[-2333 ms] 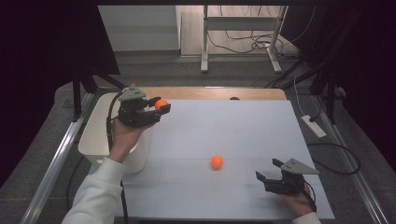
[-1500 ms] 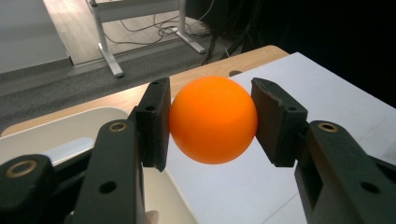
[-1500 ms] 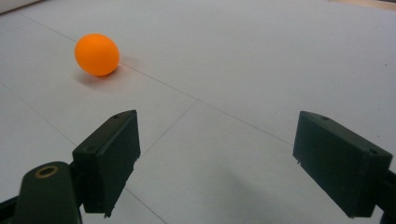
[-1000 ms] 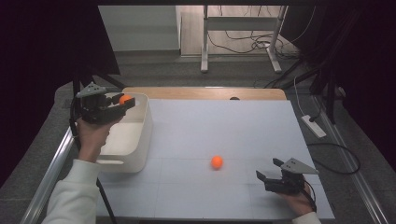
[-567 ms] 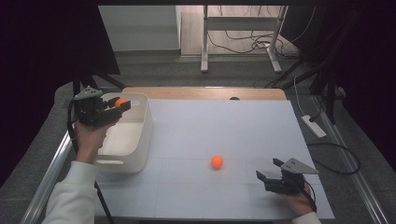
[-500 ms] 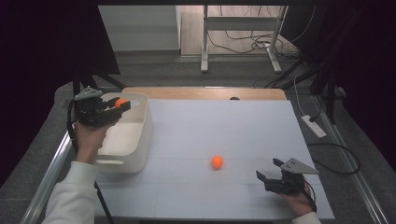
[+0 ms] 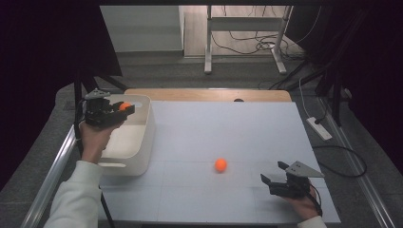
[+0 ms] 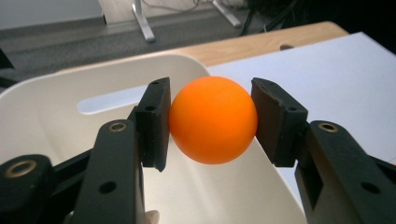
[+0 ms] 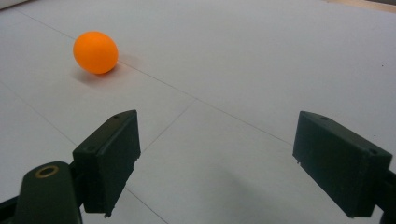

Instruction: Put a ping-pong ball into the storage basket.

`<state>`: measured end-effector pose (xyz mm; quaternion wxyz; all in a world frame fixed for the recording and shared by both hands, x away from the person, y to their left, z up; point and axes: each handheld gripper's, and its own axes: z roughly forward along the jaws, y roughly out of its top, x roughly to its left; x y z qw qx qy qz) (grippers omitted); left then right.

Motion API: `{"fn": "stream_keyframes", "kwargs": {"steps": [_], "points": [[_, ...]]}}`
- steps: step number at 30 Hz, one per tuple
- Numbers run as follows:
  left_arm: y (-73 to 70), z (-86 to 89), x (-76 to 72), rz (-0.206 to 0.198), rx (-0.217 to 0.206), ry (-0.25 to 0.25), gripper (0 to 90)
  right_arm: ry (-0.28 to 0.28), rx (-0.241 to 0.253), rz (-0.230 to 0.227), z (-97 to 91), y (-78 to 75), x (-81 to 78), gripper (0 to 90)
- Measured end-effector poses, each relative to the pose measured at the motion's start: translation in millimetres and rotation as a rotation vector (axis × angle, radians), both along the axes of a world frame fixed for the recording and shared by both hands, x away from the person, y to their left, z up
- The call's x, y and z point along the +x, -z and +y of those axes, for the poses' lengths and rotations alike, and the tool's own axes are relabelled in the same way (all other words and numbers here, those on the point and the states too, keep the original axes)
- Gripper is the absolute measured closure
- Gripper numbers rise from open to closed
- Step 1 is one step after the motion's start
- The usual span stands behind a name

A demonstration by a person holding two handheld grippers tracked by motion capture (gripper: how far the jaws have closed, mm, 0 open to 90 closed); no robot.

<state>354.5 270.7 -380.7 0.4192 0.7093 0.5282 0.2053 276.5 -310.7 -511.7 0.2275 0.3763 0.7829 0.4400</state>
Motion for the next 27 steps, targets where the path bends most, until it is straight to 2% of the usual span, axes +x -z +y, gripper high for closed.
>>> {"fn": "stream_keyframes", "kwargs": {"steps": [8,12,18,24,27], "points": [[9.9,-1.2,16.1,0.099,0.03,0.004,49.7,-0.001,-0.003,0.0,0.1,0.2,-0.1,15.0],[13.0,-0.2,20.6,0.12,0.028,-0.008,49.7,-0.001,-0.004,0.0,0.3,0.3,-0.2,15.0],[18.1,-1.0,25.1,0.161,0.057,-0.01,49.7,-0.005,-0.007,0.002,0.6,0.4,-0.2,15.0],[18.7,-2.3,26.0,0.175,0.064,-0.007,49.6,-0.005,-0.006,0.001,0.6,0.3,-0.3,15.0],[18.0,-2.5,25.7,0.167,0.062,-0.008,49.5,-0.007,-0.006,0.002,0.7,0.2,-0.4,15.0]]}}
